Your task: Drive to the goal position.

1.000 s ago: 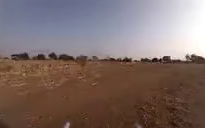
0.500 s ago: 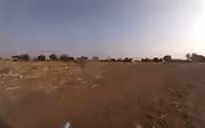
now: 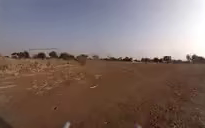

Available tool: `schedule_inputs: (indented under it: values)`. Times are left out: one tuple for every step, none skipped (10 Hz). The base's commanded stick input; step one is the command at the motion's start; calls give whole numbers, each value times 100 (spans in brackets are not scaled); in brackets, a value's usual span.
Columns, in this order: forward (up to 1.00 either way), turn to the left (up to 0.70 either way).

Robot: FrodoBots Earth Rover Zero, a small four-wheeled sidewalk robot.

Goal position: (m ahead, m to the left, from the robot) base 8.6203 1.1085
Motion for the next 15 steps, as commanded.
schedule_inputs:
  values:
    - [50, 0]
    - [50, 0]
    - [50, 0]
    - [50, 0]
    - [50, 0]
    - [50, 0]
    - [50, 0]
    - [50, 0]
    - [50, 0]
    - [50, 0]
    - [50, 0]
    - [50, 0]
    - [50, 0]
    - [50, 0]
    - [50, 0]
